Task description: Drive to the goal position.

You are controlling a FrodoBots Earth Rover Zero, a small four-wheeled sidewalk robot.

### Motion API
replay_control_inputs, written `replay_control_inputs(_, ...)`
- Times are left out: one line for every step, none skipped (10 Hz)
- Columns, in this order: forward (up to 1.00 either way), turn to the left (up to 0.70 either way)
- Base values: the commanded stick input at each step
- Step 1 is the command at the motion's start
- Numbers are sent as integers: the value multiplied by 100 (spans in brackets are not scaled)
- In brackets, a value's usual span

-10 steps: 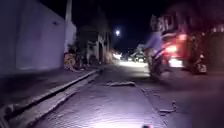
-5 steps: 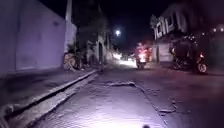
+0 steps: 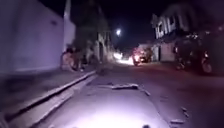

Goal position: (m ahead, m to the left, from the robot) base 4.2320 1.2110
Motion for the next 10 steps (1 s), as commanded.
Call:
replay_control_inputs(70,0)
replay_control_inputs(70,0)
replay_control_inputs(70,0)
replay_control_inputs(70,0)
replay_control_inputs(47,0)
replay_control_inputs(0,0)
replay_control_inputs(0,0)
replay_control_inputs(0,0)
replay_control_inputs(0,0)
replay_control_inputs(0,0)
